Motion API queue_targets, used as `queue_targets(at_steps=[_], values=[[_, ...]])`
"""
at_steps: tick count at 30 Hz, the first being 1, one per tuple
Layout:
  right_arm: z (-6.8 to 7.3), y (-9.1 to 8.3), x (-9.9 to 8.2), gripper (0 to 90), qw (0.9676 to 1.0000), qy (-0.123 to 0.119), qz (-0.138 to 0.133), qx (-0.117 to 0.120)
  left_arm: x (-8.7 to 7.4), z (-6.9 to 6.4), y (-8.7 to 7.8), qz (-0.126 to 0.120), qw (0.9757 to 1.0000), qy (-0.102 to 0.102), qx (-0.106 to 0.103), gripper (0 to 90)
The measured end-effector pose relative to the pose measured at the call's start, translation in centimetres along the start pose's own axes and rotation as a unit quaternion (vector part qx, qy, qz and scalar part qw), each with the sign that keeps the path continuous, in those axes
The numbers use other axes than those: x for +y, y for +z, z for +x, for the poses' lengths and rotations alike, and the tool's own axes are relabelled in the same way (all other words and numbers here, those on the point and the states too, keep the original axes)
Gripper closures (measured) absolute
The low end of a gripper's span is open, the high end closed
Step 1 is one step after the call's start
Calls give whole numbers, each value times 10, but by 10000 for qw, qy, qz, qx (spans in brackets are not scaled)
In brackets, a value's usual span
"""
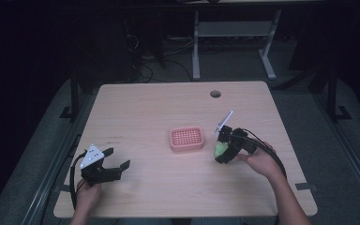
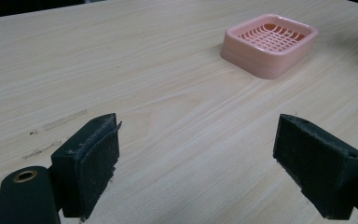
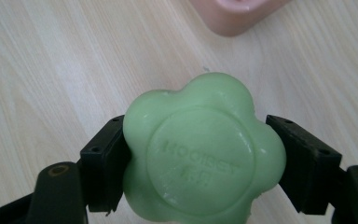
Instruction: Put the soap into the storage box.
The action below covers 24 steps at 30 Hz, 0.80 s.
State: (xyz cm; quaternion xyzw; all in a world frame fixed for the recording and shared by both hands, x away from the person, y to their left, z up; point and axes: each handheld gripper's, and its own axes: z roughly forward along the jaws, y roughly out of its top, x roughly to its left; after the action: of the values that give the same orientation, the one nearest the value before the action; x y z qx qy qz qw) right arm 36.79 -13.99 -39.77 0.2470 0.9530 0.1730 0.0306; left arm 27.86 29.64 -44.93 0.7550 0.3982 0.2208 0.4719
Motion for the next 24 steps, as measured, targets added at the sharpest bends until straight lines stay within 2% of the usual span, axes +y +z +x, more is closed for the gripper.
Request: queue_targets(at_steps=[9, 16, 24], values=[[-2, -3, 19, 262, 9999, -121, -54, 17, 0, 0, 0, -1, 10000, 3, -2, 141], [-5, -2, 28, 262, 9999, -84, -58, 70, 0, 1, 0, -1, 10000, -11, 20, 141], [-6, -4, 43, 262, 9997, -149, -136, 101, 0, 2, 0, -5, 10000, 2, 19, 141]])
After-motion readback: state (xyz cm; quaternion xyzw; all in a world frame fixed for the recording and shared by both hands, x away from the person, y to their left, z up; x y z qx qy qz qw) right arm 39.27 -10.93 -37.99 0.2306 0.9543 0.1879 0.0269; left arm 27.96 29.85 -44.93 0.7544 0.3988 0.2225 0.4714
